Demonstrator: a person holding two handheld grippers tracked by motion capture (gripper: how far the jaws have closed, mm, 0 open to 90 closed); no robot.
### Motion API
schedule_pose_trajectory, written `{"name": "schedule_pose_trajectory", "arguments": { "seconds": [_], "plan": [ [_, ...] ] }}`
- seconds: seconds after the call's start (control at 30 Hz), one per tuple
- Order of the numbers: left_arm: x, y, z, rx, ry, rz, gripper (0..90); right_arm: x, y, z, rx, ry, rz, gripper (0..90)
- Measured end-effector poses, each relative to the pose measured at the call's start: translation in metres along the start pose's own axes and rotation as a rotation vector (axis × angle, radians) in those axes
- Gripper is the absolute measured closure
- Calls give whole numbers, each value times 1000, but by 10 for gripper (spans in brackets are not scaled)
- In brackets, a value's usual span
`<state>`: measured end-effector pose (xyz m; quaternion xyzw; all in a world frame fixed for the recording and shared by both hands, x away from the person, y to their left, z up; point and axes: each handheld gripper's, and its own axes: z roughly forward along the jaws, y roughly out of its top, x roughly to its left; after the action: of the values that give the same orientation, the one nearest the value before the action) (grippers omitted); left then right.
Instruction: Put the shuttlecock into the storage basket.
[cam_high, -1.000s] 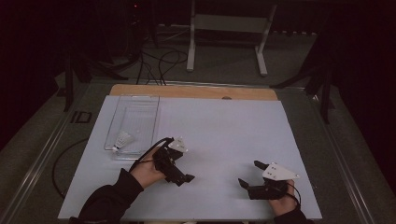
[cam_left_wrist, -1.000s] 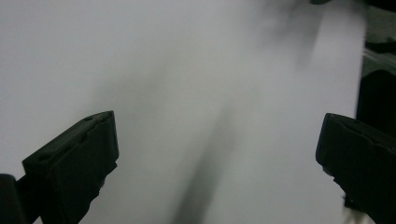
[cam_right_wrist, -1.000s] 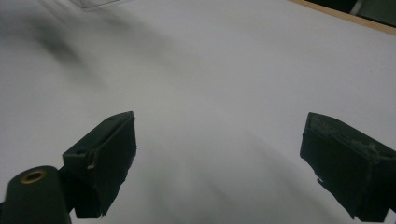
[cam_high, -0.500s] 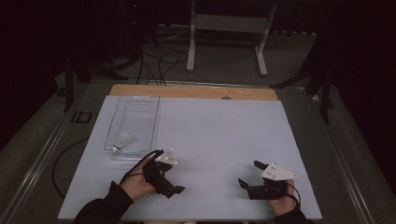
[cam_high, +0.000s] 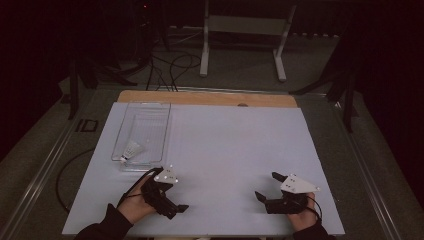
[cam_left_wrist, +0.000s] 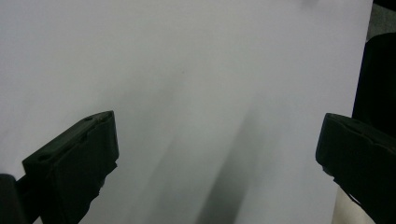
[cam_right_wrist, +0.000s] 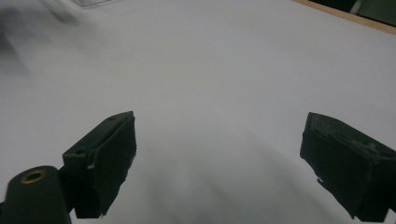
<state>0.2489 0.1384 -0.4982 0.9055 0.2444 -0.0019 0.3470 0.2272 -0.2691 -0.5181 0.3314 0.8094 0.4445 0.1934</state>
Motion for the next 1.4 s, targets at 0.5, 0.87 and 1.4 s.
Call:
{"name": "schedule_pose_trajectory", "arguments": {
  "seconds": [0.5, 0.87, 1.4],
  "plan": [
    [2, -30, -9, -46, 26, -54, 2, 0, 0, 0, 4, -1, -7, 105],
    [1, -40, -8, -83, 53, -79, 2, 0, 0, 0, 2, 0, -5, 105],
    [0, -43, 1, -125, 94, -106, 2, 0, 0, 1, 8, 6, -6, 105]
  ]
}}
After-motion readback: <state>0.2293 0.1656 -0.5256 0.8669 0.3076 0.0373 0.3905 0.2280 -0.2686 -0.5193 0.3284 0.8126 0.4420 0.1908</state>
